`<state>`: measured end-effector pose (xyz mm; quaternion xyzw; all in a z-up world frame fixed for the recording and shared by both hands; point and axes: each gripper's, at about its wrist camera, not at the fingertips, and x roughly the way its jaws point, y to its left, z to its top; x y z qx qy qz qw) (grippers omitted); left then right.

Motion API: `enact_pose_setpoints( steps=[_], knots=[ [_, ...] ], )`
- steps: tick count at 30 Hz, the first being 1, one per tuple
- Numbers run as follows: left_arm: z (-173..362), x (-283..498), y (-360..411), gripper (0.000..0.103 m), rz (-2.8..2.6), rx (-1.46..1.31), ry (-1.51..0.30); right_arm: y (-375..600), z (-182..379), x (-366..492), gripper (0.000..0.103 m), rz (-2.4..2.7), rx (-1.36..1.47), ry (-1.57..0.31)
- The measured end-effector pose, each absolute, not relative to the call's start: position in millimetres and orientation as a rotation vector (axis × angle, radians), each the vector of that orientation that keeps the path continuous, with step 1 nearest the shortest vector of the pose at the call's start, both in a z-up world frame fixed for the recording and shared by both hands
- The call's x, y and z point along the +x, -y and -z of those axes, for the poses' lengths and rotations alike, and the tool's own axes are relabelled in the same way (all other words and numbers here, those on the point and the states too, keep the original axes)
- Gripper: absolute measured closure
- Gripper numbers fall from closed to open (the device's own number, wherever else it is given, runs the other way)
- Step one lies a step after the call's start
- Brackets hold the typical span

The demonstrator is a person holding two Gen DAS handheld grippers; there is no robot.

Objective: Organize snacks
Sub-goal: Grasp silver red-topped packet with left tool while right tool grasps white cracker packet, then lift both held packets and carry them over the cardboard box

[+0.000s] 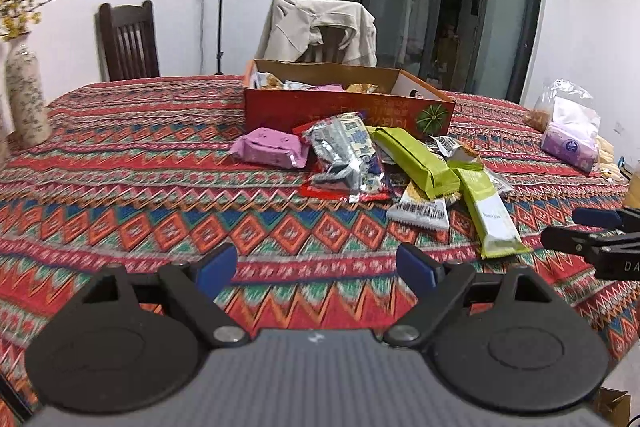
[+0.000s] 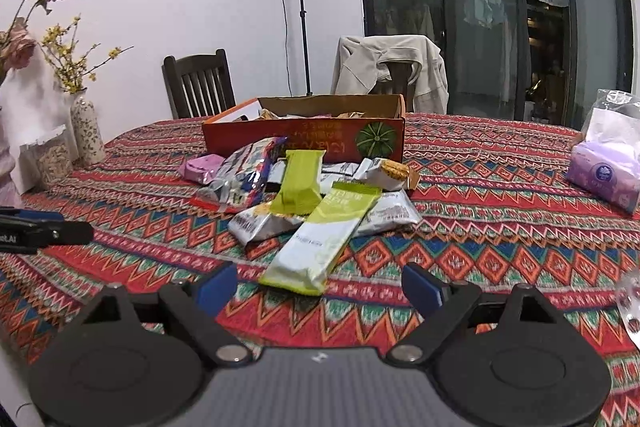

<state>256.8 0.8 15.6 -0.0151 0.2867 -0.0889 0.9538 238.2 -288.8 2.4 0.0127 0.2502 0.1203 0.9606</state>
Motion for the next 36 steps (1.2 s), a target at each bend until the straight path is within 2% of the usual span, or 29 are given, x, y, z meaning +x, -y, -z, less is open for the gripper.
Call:
enact_pose_setpoints(
  steps=[11, 18, 29, 30, 32, 33, 36],
  knots=[
    [-14.8, 366.6, 26.4, 0.015, 0.264, -0.059, -0.592, 301.9, -10.6, 335.5, 0.015, -0.203, -0.023, -0.509],
    [-5.6, 432.2, 45.2, 0.015, 0.289, -0.071, -0.624, 312.4, -0.7, 421.7, 0.015, -0.203, -0.108, -0.595],
    [24.2, 460.5, 52.2, 0.014, 0.278, -0.040, -0.644, 314.7, 23.4, 506.5, 0.017, -0.296, -0.157, -0.676],
    [24.9, 460.8, 52.8, 0.014, 0.279, -0.038, -0.646, 315.2, 24.0, 511.5, 0.019, -0.311, -0.158, -0.674],
    [26.3, 461.3, 55.1, 0.029, 0.299, -0.028, -0.653, 317.2, 26.6, 522.3, 0.037, -0.334, -0.136, -0.693],
    [26.3, 460.9, 56.0, 0.034, 0.307, -0.032, -0.660, 319.0, 27.6, 524.4, 0.039, -0.346, -0.111, -0.695],
    [26.5, 460.0, 57.4, 0.036, 0.311, -0.032, -0.655, 322.6, 27.0, 520.9, 0.056, -0.342, -0.100, -0.687]
  ],
)
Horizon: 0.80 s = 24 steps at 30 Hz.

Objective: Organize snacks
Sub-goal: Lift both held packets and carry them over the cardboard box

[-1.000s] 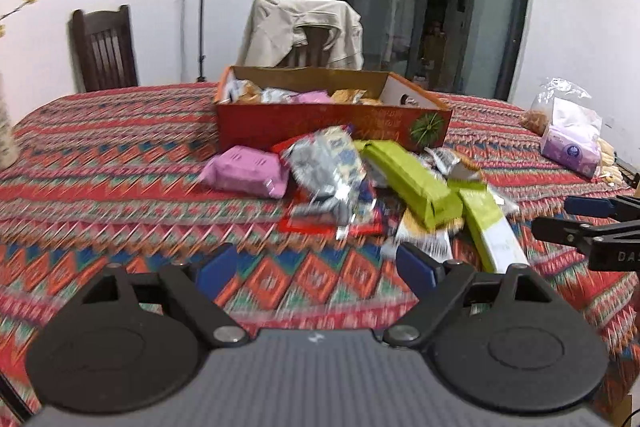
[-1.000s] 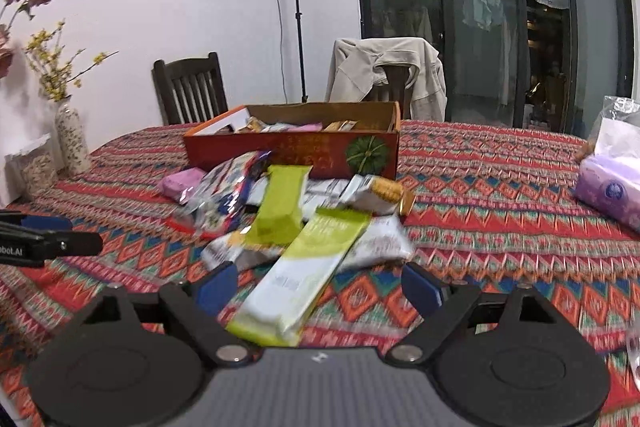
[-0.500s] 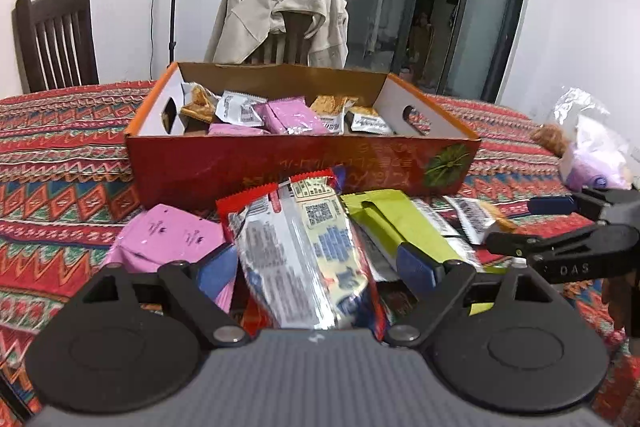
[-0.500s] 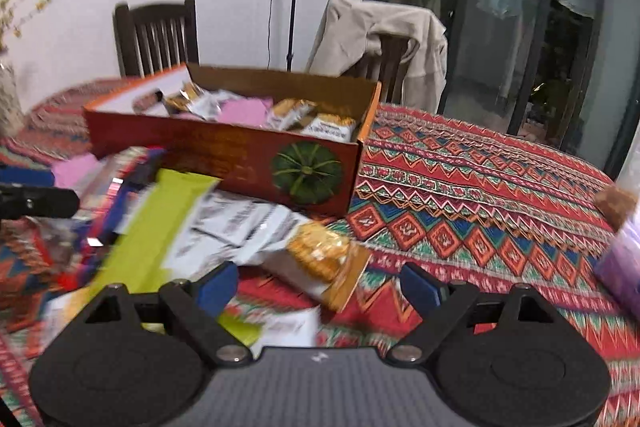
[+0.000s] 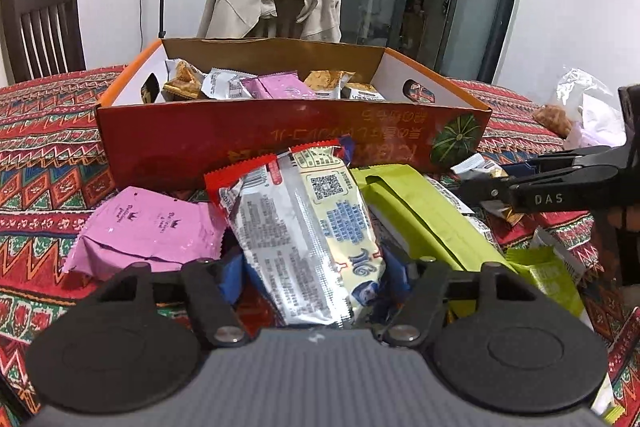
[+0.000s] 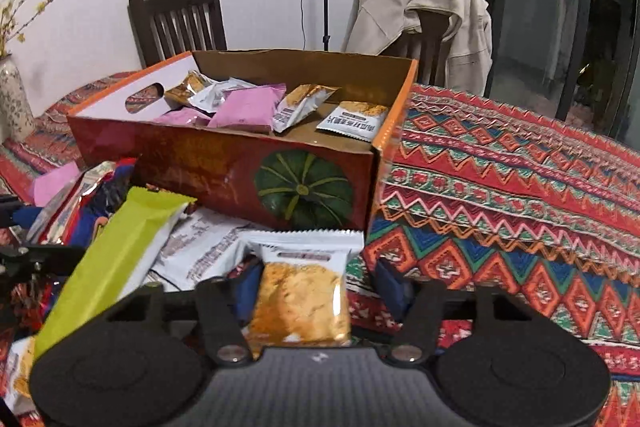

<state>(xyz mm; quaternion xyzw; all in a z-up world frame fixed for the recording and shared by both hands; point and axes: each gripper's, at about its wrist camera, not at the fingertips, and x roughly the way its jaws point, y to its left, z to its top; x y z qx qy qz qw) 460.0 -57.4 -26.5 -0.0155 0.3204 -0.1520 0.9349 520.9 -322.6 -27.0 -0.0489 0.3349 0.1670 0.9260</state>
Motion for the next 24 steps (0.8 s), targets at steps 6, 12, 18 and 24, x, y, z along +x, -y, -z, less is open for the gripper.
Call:
enact_pose_setpoints(
  steps=[6, 12, 18, 24],
  knots=[
    [12.7, 452.1, 47.6, 0.042, 0.311, -0.101, -0.663, 322.0, 22.5, 507.8, 0.065, -0.314, -0.120, -0.681],
    [-23.8, 403.0, 38.2, 0.042, 0.321, -0.120, -0.565, 322.0, -12.7, 466.0, 0.065, -0.257, -0.132, -0.564],
    [-47.3, 352.4, 30.9, 0.042, 0.310, -0.119, -0.502, 320.1, -55.6, 397.5, 0.064, -0.236, -0.136, -0.432],
    [-57.7, 314.4, 21.1, 0.042, 0.299, -0.131, -0.476, 314.3, -79.6, 333.5, 0.064, -0.265, -0.107, -0.372]
  ],
)
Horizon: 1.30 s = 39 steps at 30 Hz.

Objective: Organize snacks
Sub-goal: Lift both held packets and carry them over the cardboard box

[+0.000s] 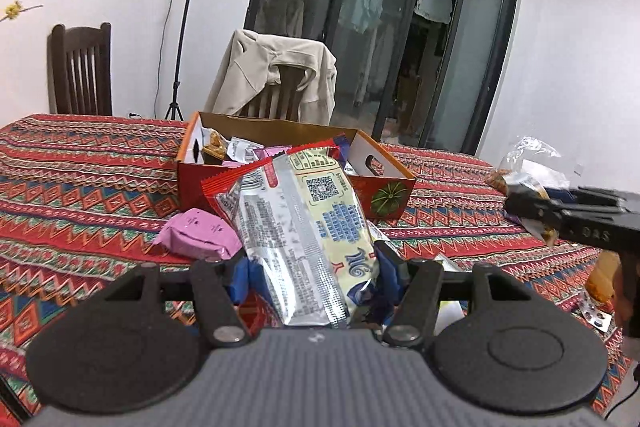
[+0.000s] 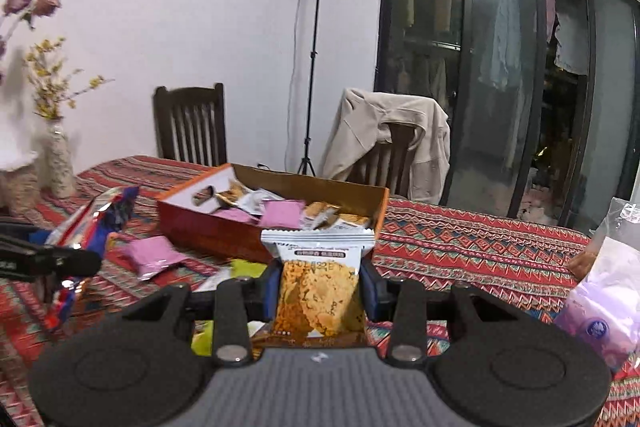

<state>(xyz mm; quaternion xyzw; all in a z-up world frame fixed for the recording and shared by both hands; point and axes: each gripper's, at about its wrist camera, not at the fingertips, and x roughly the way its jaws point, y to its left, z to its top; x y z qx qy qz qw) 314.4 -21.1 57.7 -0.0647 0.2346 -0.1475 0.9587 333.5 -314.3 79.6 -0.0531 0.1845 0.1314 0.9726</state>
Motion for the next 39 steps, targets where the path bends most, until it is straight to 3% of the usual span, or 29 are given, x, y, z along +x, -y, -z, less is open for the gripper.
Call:
enact_pose_setpoints(
  steps=[21, 30, 39],
  knots=[
    [-62.0, 247.0, -10.7, 0.041, 0.256, -0.142, -0.451, 291.6, -67.9, 224.7, 0.064, -0.285, -0.043, -0.405],
    [-77.9, 290.9, -13.7, 0.041, 0.292, -0.111, -0.439, 287.3, -75.5, 253.6, 0.064, -0.310, -0.053, -0.378],
    [-108.6, 391.2, -10.8, 0.041, 0.326, -0.067, -0.443, 293.7, -109.0, 332.4, 0.064, -0.359, -0.012, -0.322]
  ],
)
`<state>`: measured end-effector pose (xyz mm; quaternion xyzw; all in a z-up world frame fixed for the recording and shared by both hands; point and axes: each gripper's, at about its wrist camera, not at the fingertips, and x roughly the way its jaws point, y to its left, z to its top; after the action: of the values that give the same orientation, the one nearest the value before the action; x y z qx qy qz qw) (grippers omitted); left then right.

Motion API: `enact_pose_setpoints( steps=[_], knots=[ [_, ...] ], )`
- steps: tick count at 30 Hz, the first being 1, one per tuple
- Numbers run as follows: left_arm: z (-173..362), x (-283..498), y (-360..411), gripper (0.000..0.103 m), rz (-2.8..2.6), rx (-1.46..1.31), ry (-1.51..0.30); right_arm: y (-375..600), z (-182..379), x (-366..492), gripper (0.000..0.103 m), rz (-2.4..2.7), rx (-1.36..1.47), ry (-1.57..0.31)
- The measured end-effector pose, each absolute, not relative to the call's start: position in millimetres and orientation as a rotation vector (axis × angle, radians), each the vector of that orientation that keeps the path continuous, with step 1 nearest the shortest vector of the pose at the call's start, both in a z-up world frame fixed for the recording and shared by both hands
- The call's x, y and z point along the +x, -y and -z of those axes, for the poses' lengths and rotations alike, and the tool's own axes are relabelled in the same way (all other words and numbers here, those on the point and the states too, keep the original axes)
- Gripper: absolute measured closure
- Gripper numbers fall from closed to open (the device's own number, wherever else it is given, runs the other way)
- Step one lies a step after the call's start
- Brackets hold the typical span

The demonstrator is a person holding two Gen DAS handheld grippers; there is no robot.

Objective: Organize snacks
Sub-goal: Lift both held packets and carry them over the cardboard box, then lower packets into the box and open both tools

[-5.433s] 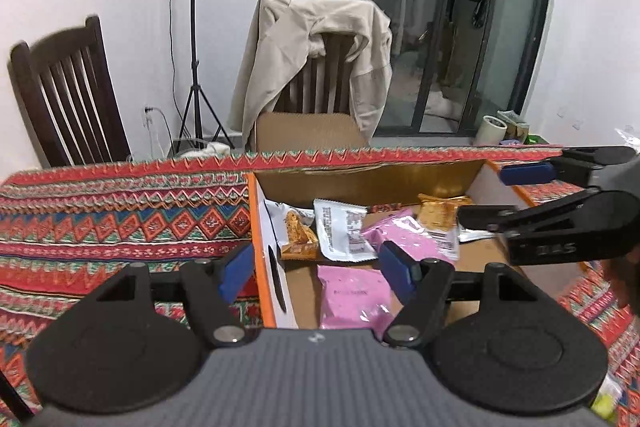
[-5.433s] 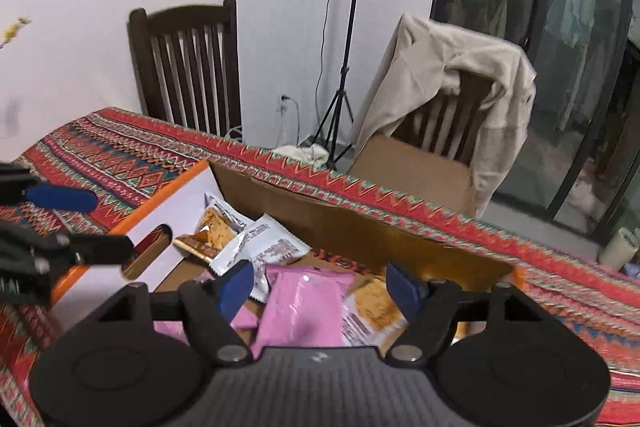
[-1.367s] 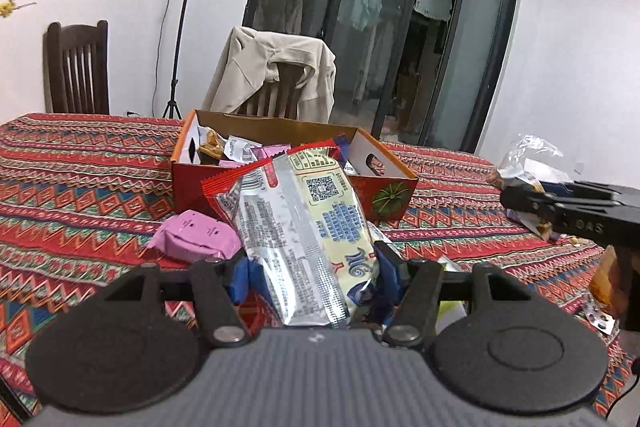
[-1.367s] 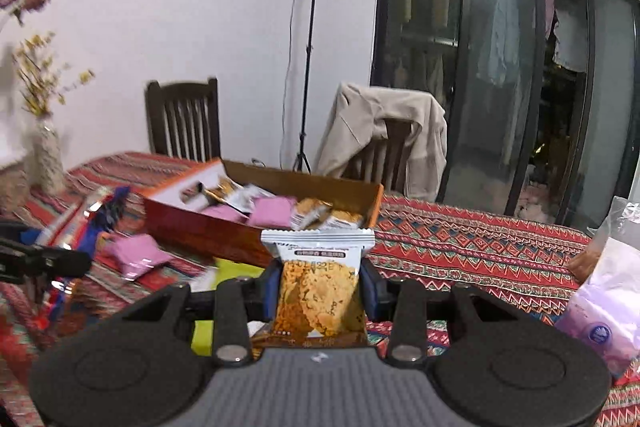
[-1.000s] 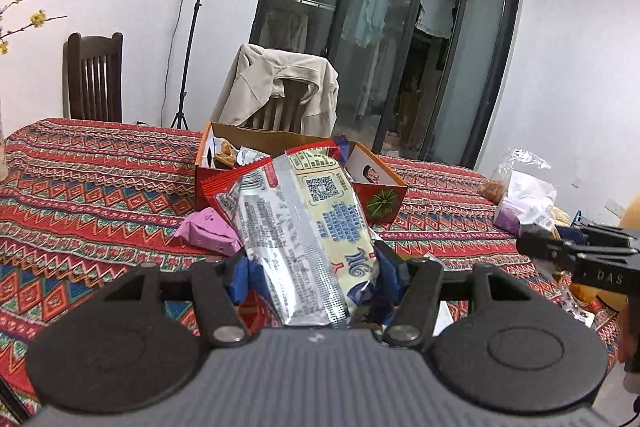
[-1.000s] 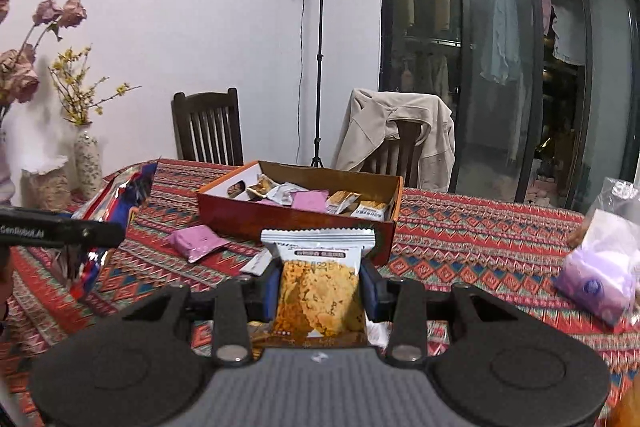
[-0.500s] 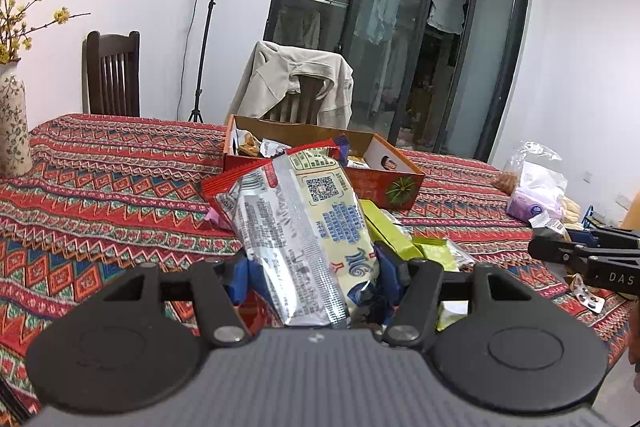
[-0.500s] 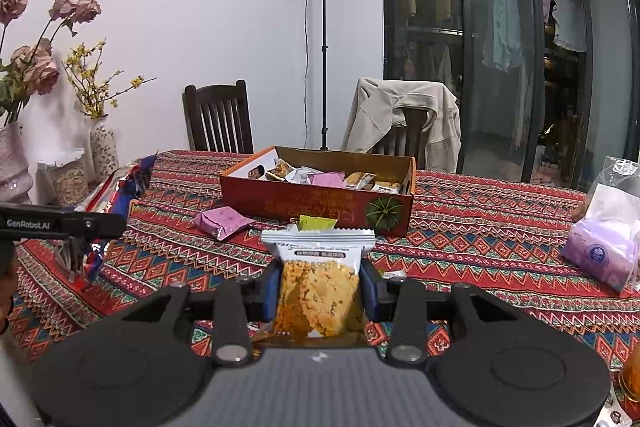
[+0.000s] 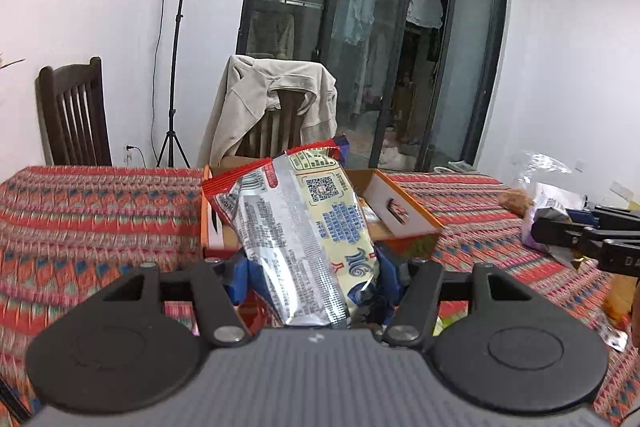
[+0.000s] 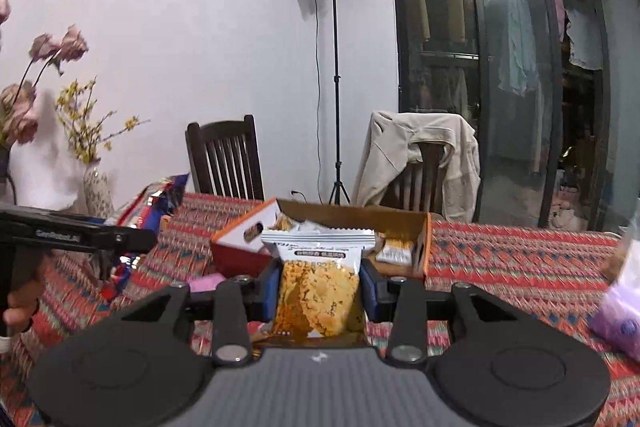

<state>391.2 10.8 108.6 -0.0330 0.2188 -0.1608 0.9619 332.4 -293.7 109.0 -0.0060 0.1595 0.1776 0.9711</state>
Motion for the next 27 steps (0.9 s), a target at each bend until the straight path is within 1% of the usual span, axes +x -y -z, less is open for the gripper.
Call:
enact_pose_setpoints(
  steps=[6, 11, 16, 20, 23, 27],
  knots=[
    [-117.8, 473.2, -12.3, 0.041, 0.329, -0.115, -0.517, 284.4, -124.9, 411.2, 0.064, -0.398, -0.017, -0.339],
    [-106.0, 536.3, -3.2, 0.041, 0.308, -0.101, -0.580, 273.7, -118.4, 491.7, 0.064, -0.412, 0.021, -0.425],
    [-82.2, 600.1, 12.5, 0.041, 0.292, -0.094, -0.663, 263.0, -94.3, 573.2, 0.064, -0.362, 0.011, -0.533],
    [-57.4, 640.3, 30.0, 0.041, 0.294, -0.103, -0.732, 255.6, -63.2, 628.7, 0.064, -0.277, -0.040, -0.631],
    [-39.0, 655.9, 46.1, 0.041, 0.314, -0.092, -0.770, 254.8, -35.8, 651.2, 0.064, -0.240, -0.073, -0.687],
    [-22.3, 661.3, 66.1, 0.041, 0.350, -0.066, -0.795, 252.6, -12.1, 656.0, 0.063, -0.205, -0.161, -0.718]
  ],
)
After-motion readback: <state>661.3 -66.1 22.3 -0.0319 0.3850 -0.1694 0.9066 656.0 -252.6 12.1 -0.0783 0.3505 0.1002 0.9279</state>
